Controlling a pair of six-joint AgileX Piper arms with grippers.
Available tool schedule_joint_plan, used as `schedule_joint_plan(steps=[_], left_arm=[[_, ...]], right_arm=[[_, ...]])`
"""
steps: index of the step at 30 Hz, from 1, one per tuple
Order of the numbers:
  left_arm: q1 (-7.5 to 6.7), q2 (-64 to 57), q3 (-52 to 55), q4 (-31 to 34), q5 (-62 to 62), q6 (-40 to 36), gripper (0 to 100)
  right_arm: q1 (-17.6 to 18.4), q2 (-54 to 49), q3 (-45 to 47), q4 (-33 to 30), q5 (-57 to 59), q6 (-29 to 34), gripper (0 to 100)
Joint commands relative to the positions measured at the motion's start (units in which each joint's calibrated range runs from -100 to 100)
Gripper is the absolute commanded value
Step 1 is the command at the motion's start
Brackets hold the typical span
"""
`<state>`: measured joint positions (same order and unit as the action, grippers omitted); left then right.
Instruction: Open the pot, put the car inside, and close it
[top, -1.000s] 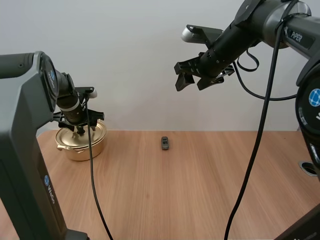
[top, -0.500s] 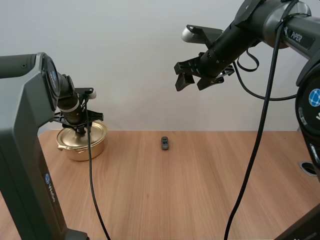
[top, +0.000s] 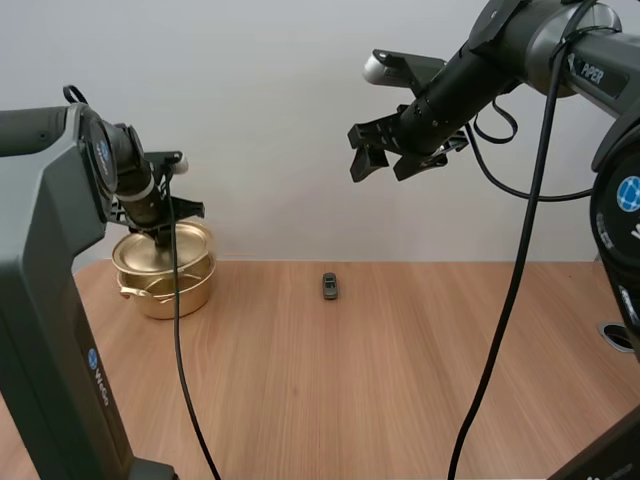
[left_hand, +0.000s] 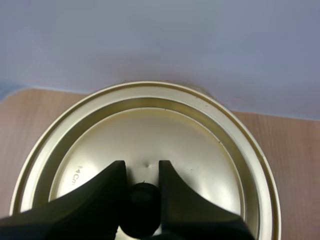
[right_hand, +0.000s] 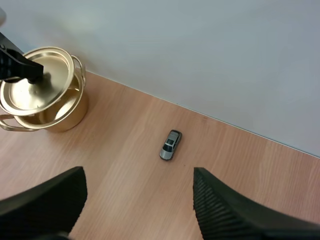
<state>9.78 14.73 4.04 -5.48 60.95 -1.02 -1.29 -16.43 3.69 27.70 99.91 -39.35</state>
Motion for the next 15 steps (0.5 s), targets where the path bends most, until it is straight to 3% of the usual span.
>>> schedule_joint_plan(steps=[1,7,15], left_arm=[[0.03,-2.2,-5.3,0.0,5.5,0.0,0],[0.13,-10.8,-13.7,0.0,19.8,-0.4,0],[0.13,-23.7,-14.8,0.0,33.2,0.8,0]], right_arm=[[0.1,0.5,0.0,0.8,-0.9,0.0,100],[0.2,6.7,0.0,3.7,-2.2,-1.3,100],[1.9,19.3,0.0,3.7,-9.0,-3.0,100]])
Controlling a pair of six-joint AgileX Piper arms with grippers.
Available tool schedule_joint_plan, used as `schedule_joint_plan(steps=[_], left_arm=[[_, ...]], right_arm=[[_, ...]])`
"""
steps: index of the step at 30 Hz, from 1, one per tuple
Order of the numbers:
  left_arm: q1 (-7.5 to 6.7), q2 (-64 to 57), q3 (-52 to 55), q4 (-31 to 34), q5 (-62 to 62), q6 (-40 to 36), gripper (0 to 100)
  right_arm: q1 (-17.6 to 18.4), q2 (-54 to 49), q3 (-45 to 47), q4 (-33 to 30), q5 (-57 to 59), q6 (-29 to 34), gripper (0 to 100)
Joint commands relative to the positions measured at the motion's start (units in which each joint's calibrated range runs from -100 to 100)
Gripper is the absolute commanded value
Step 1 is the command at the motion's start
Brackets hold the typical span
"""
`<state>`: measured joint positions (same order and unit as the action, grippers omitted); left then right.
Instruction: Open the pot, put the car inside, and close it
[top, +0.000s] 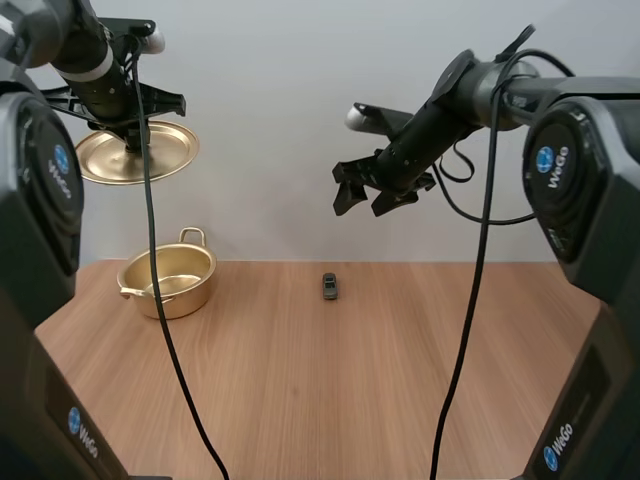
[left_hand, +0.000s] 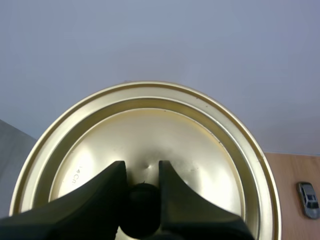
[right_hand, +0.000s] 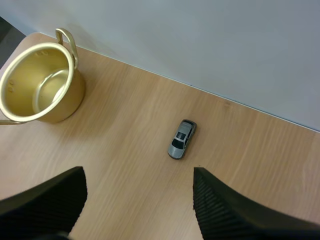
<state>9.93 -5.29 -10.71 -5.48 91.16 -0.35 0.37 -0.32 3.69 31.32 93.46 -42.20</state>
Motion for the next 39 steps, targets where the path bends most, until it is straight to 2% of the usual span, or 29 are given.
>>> schedule_joint_plan(steps=[1,5,10,16,19,20,32,39], left_arm=[[-0.02,-5.3,0.0,0.0,4.7,0.3,0],[-0.02,-10.5,0.0,-0.7,8.6,1.3,0],[-0.02,-15.5,0.0,-0.7,8.8,1.3,0],[-0.02,-16.5,0.0,-0.7,8.8,1.3,0],[-0.02,-16.3,0.0,-0.7,8.8,1.0,0],[-0.02,-16.3,0.0,-0.8,8.8,1.0,0],[-0.02,-16.3,0.0,-1.0,8.8,0.9,0],[-0.02,-16.3,0.0,-1.0,8.8,0.9,0]], right_arm=[[0.5,4.6,0.0,0.1,-3.9,-0.5,100],[2.5,9.1,0.0,-0.7,-10.2,-1.5,100],[6.4,12.9,0.0,-9.7,-17.5,-0.6,100],[11.2,14.9,0.0,-26.0,-25.6,11.1,100],[12.6,15.0,0.0,-34.2,-27.5,16.6,100],[12.9,15.0,0.0,-35.2,-27.5,17.6,100],[13.3,15.3,0.0,-35.0,-32.1,17.7,100],[13.3,20.8,0.0,-35.0,-32.5,18.5,100]])
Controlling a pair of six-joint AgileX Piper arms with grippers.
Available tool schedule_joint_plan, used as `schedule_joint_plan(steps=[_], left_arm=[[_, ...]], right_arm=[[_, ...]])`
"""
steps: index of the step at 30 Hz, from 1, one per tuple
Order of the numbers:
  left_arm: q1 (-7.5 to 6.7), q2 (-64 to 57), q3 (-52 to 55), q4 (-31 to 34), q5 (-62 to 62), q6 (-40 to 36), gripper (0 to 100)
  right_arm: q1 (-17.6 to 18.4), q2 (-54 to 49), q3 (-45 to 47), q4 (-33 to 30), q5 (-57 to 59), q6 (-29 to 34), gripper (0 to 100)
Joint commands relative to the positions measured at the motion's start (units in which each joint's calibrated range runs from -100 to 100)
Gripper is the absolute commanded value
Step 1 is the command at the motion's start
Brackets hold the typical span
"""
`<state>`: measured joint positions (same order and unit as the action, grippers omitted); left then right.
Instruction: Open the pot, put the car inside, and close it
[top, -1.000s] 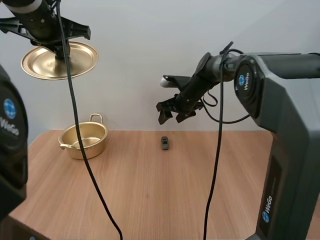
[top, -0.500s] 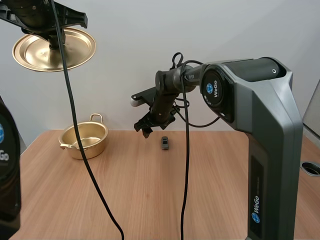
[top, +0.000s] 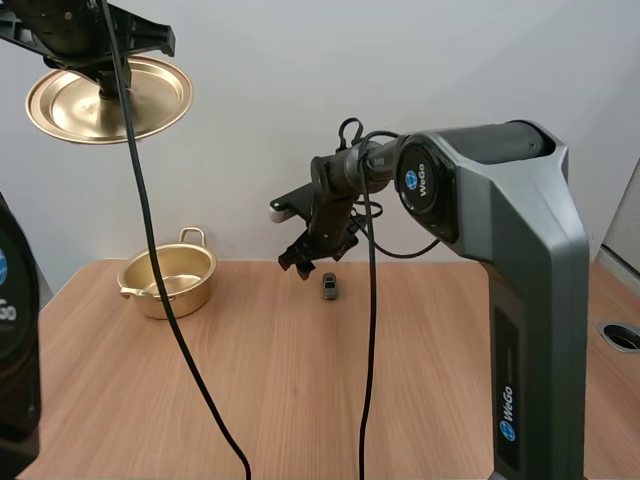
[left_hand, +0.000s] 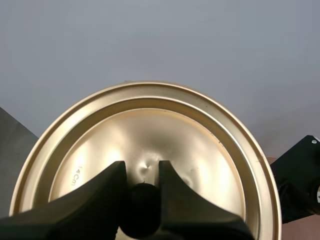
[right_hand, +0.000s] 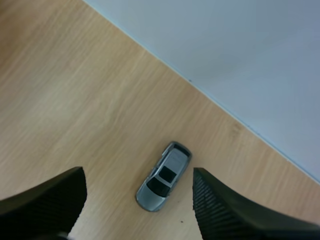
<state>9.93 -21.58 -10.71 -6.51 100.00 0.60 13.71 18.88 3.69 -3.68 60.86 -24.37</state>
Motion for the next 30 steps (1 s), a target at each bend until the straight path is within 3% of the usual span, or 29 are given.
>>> schedule_joint_plan(steps=[1,30], left_arm=[[-0.02,0.0,0.0,0.0,0.0,0.0,0],[-0.02,0.0,0.0,-0.4,0.0,1.4,0]], right_arm=[[0.0,2.6,0.0,0.0,0.1,0.9,100],[-2.4,8.2,-0.1,-0.4,-11.7,0.9,100]])
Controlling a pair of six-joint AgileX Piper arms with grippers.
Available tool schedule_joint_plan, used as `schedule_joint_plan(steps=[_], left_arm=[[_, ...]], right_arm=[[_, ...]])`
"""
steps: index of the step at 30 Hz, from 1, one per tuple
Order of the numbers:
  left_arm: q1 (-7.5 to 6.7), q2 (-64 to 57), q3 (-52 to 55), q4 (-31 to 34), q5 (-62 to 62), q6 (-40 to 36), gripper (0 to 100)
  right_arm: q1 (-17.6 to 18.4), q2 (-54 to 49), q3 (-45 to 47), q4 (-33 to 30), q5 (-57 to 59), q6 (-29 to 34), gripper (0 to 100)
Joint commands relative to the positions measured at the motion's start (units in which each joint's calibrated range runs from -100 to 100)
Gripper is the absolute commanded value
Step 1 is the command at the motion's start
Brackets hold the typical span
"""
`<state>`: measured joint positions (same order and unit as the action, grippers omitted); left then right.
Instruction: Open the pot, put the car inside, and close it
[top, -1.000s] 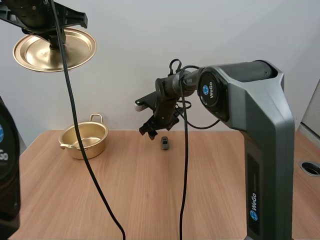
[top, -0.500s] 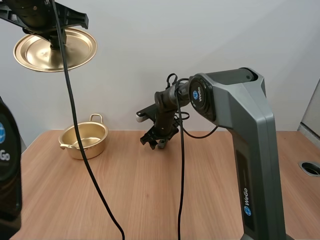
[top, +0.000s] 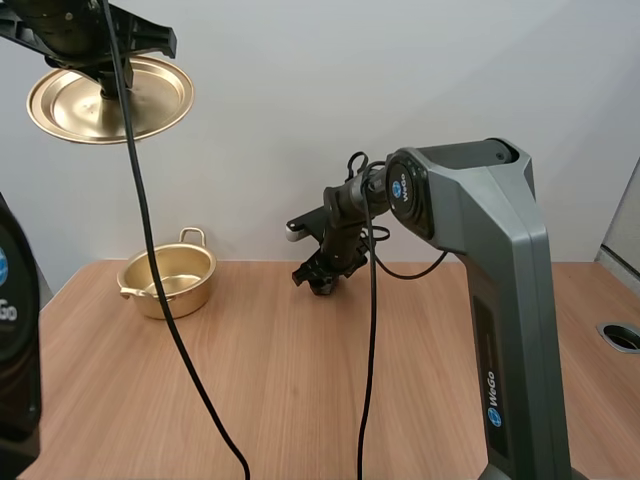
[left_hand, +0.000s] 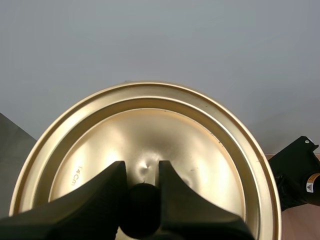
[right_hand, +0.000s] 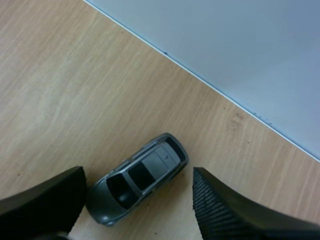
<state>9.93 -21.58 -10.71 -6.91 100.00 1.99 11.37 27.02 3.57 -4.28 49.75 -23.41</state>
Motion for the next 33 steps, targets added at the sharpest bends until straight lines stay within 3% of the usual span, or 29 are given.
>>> schedule_joint_plan(steps=[1,8,9,12,13,33], left_arm=[[-0.02,0.0,0.0,0.0,0.0,0.0,0],[-0.02,0.0,0.0,0.0,0.0,0.2,0],[-0.02,0.0,0.0,0.0,0.0,0.7,0],[-0.02,0.0,0.0,0.0,0.0,1.2,0],[-0.02,0.0,0.0,0.0,0.0,1.3,0],[-0.02,0.0,0.0,0.0,0.0,2.2,0]], right_arm=[[0.0,0.0,0.0,0.2,-0.8,0.0,100],[0.0,0.9,0.0,0.2,-1.9,0.0,100],[0.0,1.1,0.0,0.2,-1.7,0.0,92],[0.0,2.2,0.0,1.2,-0.6,0.0,15],[0.0,2.5,0.0,2.1,-0.3,0.0,0],[-0.1,2.4,0.0,4.3,3.9,-0.2,0]])
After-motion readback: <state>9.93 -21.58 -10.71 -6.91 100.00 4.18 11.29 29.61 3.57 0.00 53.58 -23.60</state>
